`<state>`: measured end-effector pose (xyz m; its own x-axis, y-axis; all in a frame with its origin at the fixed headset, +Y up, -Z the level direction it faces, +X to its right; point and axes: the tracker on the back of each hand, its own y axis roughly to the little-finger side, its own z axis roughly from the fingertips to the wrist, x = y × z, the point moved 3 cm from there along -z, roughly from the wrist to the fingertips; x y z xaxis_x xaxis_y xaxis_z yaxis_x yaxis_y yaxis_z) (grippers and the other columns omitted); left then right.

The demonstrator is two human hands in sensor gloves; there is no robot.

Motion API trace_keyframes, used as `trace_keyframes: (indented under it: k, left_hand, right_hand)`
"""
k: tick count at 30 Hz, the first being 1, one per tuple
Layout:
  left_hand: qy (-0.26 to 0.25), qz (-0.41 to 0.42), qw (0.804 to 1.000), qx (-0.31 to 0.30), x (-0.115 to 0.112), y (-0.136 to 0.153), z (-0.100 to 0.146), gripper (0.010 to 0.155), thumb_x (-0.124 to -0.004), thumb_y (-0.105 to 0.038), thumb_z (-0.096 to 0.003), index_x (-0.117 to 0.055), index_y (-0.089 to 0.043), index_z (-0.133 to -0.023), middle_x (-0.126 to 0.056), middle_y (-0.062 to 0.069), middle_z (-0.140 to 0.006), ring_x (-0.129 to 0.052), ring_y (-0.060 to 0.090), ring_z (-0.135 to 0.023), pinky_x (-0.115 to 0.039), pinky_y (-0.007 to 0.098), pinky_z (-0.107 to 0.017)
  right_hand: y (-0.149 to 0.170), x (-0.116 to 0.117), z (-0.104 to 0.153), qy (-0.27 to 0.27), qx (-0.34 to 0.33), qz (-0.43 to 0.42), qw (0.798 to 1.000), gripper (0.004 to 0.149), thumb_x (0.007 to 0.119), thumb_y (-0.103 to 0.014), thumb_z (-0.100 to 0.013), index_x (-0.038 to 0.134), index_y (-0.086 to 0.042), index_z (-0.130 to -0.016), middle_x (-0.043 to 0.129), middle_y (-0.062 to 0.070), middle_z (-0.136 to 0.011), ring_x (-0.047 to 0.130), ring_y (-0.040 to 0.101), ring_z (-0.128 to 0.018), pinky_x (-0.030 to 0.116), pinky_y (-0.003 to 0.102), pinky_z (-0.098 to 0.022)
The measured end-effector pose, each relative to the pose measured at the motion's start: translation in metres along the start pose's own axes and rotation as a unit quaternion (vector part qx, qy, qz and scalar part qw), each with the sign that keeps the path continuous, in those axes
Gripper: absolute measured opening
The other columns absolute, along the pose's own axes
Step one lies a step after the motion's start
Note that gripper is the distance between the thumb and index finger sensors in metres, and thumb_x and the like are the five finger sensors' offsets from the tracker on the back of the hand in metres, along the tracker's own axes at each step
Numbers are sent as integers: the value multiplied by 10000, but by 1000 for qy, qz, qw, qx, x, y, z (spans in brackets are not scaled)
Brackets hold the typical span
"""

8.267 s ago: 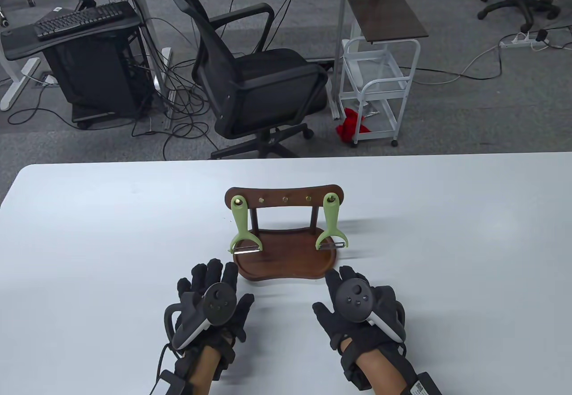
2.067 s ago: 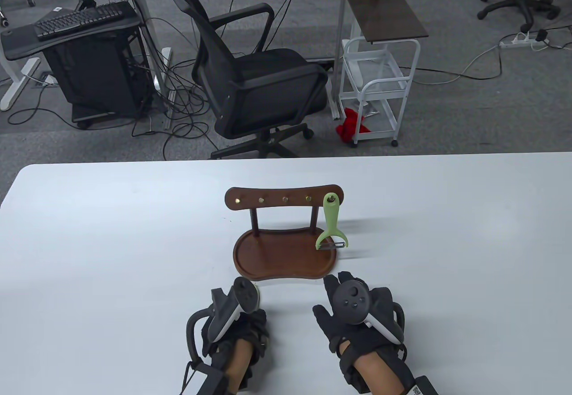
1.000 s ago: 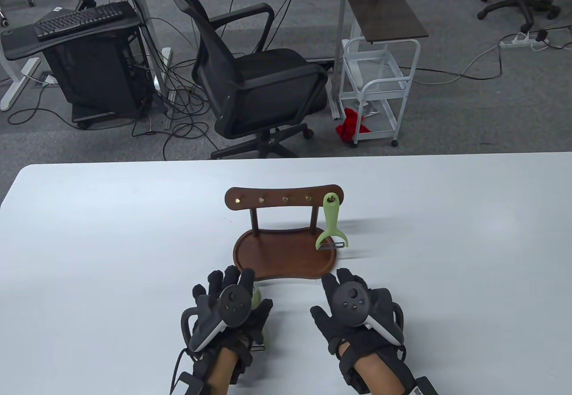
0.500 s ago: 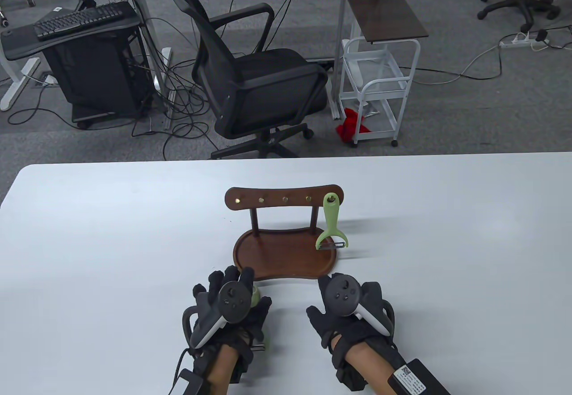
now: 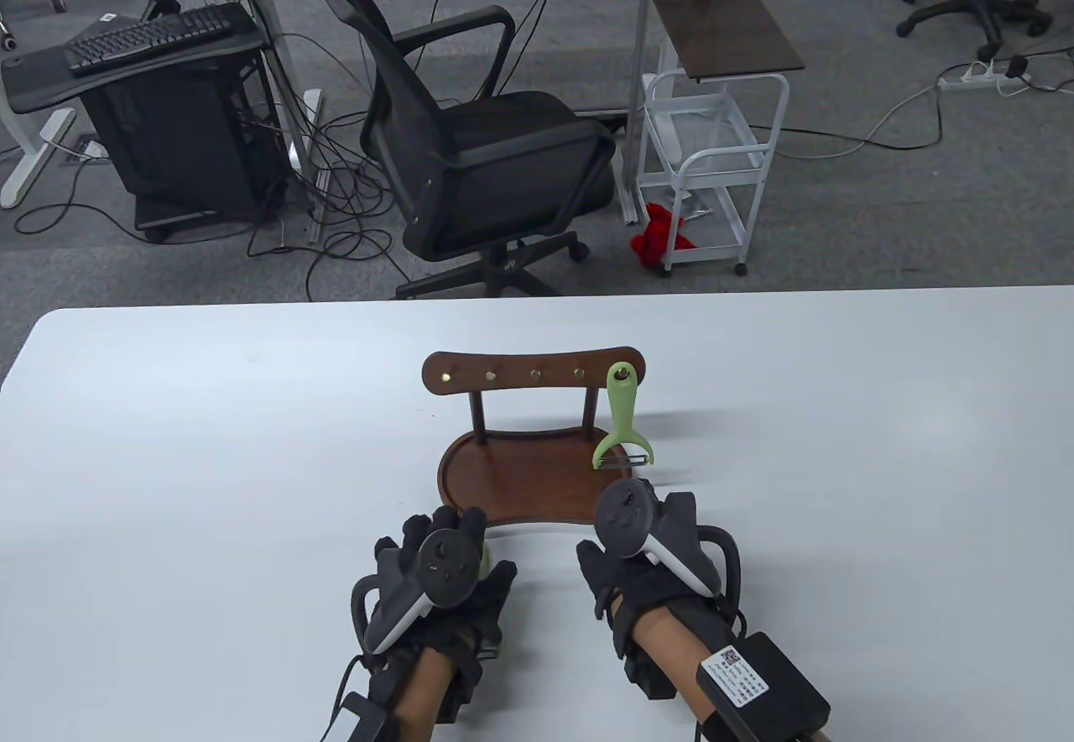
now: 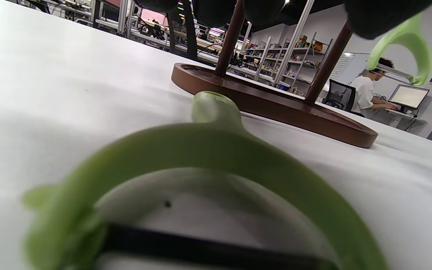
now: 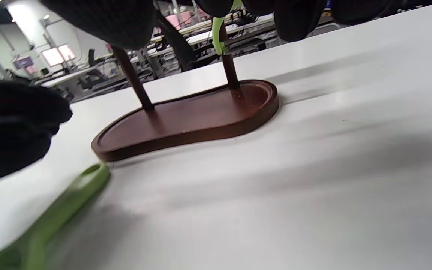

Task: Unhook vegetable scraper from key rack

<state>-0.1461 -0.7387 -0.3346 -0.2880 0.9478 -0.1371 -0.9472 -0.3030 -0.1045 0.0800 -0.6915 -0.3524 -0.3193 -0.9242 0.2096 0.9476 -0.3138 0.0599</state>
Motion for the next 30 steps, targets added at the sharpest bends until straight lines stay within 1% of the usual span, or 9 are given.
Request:
trace_keyframes:
  k: [4, 8, 12, 17, 20, 23, 27, 30]
  left_hand:
    - [10, -3, 1000, -6, -3, -4, 1, 756, -709, -565, -521, -409, -231, -1129, -365, 175, -1166, -347, 585, -1074, -243, 817, -659]
    - [7, 1, 1000, -7, -2, -4, 1, 753, -708, -563, -522, -410, -230, -1128, -364, 175, -1166, -349, 579, -1075, -242, 816, -660]
    - [5, 4, 1000, -6, -1, -3, 1, 753, -708, -562, -521, -411, -229, -1128, -367, 176, -1165, -355, 578, -1075, -245, 815, -662]
    - [7, 7, 1000, -5, -1, -3, 1, 750, -707, -560, -523, -412, -228, -1128, -370, 177, -1164, -365, 574, -1074, -248, 814, -663]
    - [5, 10, 1000, -4, 0, -3, 1, 749, -707, -558, -524, -413, -225, -1128, -373, 177, -1163, -370, 572, -1074, -249, 814, -663]
    - [5, 12, 1000, -3, 0, -3, 0, 745, -707, -555, -524, -419, -226, -1127, -376, 177, -1163, -375, 572, -1073, -251, 814, -664]
    - [6, 15, 1000, -2, 0, -3, -2, 741, -704, -551, -525, -422, -223, -1126, -382, 178, -1161, -384, 569, -1072, -255, 813, -665]
    - [6, 16, 1000, -2, 0, -3, -2, 739, -704, -549, -526, -423, -220, -1125, -386, 180, -1159, -392, 569, -1070, -259, 812, -665]
  right_hand:
    - [4, -8, -11, 18, 41, -13, 999, 731, 710, -463, -464, 387, -149, -1039, 325, 194, -1122, 571, 448, -940, 558, 633, -644]
    - [8, -17, -21, 37, 78, -26, 996, 734, 716, -470, -463, 385, -160, -1040, 346, 179, -1122, 617, 413, -910, 592, 599, -631]
    - [9, -28, -28, 64, 104, -24, 992, 738, 718, -485, -460, 386, -173, -1041, 376, 163, -1117, 652, 380, -881, 618, 568, -617]
    - [10, -36, -41, 80, 128, -56, 987, 738, 728, -497, -456, 404, -183, -1039, 408, 153, -1112, 684, 352, -849, 640, 540, -600]
    - [10, -43, -49, 97, 135, -44, 985, 743, 734, -521, -445, 425, -194, -1035, 435, 137, -1110, 705, 335, -831, 653, 525, -593]
    - [13, -46, -57, 101, 152, -26, 983, 759, 739, -551, -431, 439, -196, -1031, 466, 127, -1100, 727, 314, -802, 670, 503, -576]
    - [15, -46, -64, 113, 169, -39, 978, 760, 751, -580, -414, 483, -189, -1009, 525, 126, -1070, 763, 294, -746, 696, 478, -533]
    - [16, -45, -68, 128, 186, -31, 974, 747, 757, -599, -404, 521, -192, -985, 569, 118, -1040, 785, 272, -701, 715, 454, -496]
